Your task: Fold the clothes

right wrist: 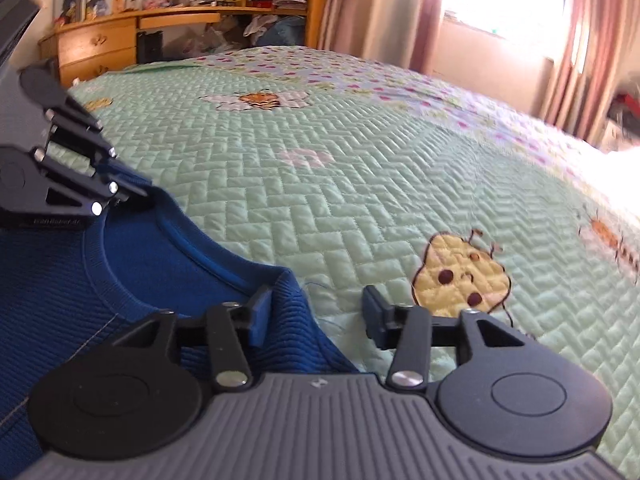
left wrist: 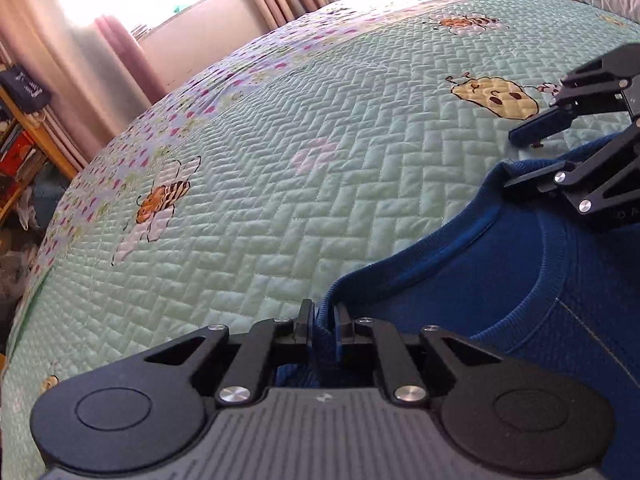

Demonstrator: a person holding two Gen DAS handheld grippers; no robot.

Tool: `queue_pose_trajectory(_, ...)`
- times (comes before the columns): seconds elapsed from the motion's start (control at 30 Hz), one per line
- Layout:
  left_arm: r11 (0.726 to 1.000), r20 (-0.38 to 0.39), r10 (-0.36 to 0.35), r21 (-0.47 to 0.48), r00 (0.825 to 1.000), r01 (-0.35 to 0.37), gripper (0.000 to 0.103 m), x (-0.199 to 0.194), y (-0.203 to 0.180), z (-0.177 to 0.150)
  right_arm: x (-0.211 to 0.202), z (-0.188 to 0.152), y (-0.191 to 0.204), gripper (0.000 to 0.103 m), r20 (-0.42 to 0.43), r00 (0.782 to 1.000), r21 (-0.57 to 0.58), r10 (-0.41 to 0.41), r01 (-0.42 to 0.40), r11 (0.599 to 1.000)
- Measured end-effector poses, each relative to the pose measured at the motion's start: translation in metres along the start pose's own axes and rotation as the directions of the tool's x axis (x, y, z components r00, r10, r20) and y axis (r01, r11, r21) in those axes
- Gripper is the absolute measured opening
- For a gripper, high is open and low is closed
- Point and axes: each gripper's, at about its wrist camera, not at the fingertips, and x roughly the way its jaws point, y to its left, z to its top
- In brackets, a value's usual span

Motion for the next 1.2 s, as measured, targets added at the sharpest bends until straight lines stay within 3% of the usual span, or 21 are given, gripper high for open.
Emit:
queue_pose_trajectory(0.03, 0.999, 0.008, 0.027, -0.018, 1.000, -0.027, 0.036, 0.000, 0.005, -0.001, 0.000, 0.000, -0.011, 0.054, -0.003, 0.999, 0.057, 0.037, -0.037, 0.998)
queue_pose_trajectory(0.07, 0.998, 0.015, 0.054, -0.036, 0.998, -0.053, 0.065, 0.000, 0.010, -0.003, 0.000, 0.000, -0.021, 0.057, -0.003, 0.997, 0.113, 0.074, -0.073, 0.991)
queue_pose_trajectory(0.13, 0.992, 0.028, 0.107, -0.073, 0.994, -0.105, 0.103, 0.001, 0.020, -0.006, -0.002, 0.000, -0.037, 0.060, 0.008, 0.989, 0.190, 0.145, -0.144, 0.971)
queue_pose_trajectory(0.3, 0.976, 0.087, 0.073, -0.211, 0.993, -0.053, 0.102, -0.009, 0.040, -0.014, -0.008, -0.002, -0.064, 0.064, 0.071, 0.957, 0.348, 0.281, -0.288, 0.892)
queue_pose_trajectory(0.4, 0.957, 0.142, 0.096, -0.287, 0.985, -0.052, 0.101, -0.019, 0.046, -0.014, -0.023, -0.002, -0.071, 0.064, 0.170, 0.941, 0.419, 0.291, -0.337, 0.843)
queue_pose_trajectory(0.47, 0.927, 0.159, 0.172, -0.360, 0.972, -0.105, 0.101, -0.030, 0.052, -0.012, -0.034, -0.001, -0.073, 0.064, 0.221, 0.932, 0.448, 0.289, -0.360, 0.818)
queue_pose_trajectory(0.53, 0.884, 0.189, 0.202, -0.457, 0.961, -0.096, 0.101, -0.047, 0.062, -0.015, -0.045, -0.003, -0.075, 0.064, 0.275, 0.900, 0.478, 0.339, -0.433, 0.764)
queue_pose_trajectory(0.57, 0.867, 0.213, 0.170, -0.497, 0.962, -0.043, 0.101, -0.056, 0.067, -0.019, -0.050, -0.005, -0.075, 0.064, 0.299, 0.874, 0.501, 0.384, -0.486, 0.716)
queue_pose_trajectory(0.63, 0.844, 0.251, 0.010, -0.522, 0.968, 0.126, 0.101, -0.067, 0.070, -0.025, -0.054, -0.012, -0.076, 0.064, 0.327, 0.833, 0.554, 0.446, -0.551, 0.624)
queue_pose_trajectory(0.73, 0.797, 0.242, -0.189, -0.529, 0.952, 0.293, 0.101, -0.059, 0.060, -0.035, -0.042, -0.030, -0.081, 0.066, 0.361, 0.776, 0.655, 0.518, -0.606, 0.451)
queue_pose_trajectory(0.77, 0.793, 0.203, -0.206, -0.538, 0.957, 0.285, 0.101, -0.046, 0.057, -0.038, -0.033, -0.038, -0.083, 0.067, 0.357, 0.779, 0.691, 0.516, -0.592, 0.415)
queue_pose_trajectory(0.8, 0.793, 0.148, -0.208, -0.553, 0.967, 0.255, 0.101, -0.030, 0.055, -0.041, -0.021, -0.046, -0.087, 0.067, 0.334, 0.802, 0.734, 0.496, -0.551, 0.397)
queue_pose_trajectory(0.83, 0.792, 0.096, -0.190, -0.574, 0.977, 0.210, 0.096, -0.015, 0.054, -0.046, -0.010, -0.055, -0.091, 0.060, 0.311, 0.823, 0.774, 0.475, -0.509, 0.377)
queue_pose_trajectory(0.87, 0.794, 0.091, -0.150, -0.582, 0.985, 0.174, 0.096, -0.006, 0.055, -0.050, -0.004, -0.063, -0.095, 0.026, 0.309, 0.844, 0.803, 0.438, -0.478, 0.355)
queue_pose_trajectory(0.9, 0.795, 0.100, -0.111, -0.588, 0.989, 0.149, 0.097, -0.002, 0.057, -0.053, -0.002, -0.067, -0.098, 0.011, 0.298, 0.862, 0.825, 0.409, -0.449, 0.344)
queue_pose_trajectory(0.97, 0.762, 0.120, -0.091, -0.631, 0.989, 0.147, 0.098, -0.002, 0.065, -0.055, -0.004, -0.065, -0.098, 0.013, 0.307, 0.865, 0.819, 0.396, -0.452, 0.353)
queue_pose_trajectory(1.03, 0.713, 0.162, -0.071, -0.682, 0.984, 0.164, 0.096, -0.011, 0.076, -0.059, -0.012, -0.060, -0.095, 0.016, 0.304, 0.881, 0.805, 0.362, -0.441, 0.397)
queue_pose_trajectory(1.07, 0.696, 0.176, -0.054, -0.700, 0.983, 0.163, 0.096, -0.020, 0.081, -0.062, -0.020, -0.058, -0.094, 0.023, 0.317, 0.891, 0.795, 0.326, -0.437, 0.420)
queue_pose_trajectory(1.1, 0.678, 0.188, -0.037, -0.717, 0.981, 0.163, 0.096, -0.029, 0.087, -0.065, -0.029, -0.057, -0.093, 0.040, 0.342, 0.891, 0.787, 0.299, -0.446, 0.427)
queue_pose_trajectory(1.17, 0.649, 0.196, -0.066, -0.737, 0.978, 0.191, 0.097, -0.047, 0.094, -0.075, -0.051, -0.055, -0.088, 0.058, 0.401, 0.875, 0.766, 0.272, -0.483, 0.425)
queue_pose_trajectory(1.2, 0.634, 0.198, -0.088, -0.745, 0.976, 0.208, 0.097, -0.056, 0.097, -0.080, -0.063, -0.054, -0.084, 0.059, 0.424, 0.859, 0.746, 0.288, -0.511, 0.426)
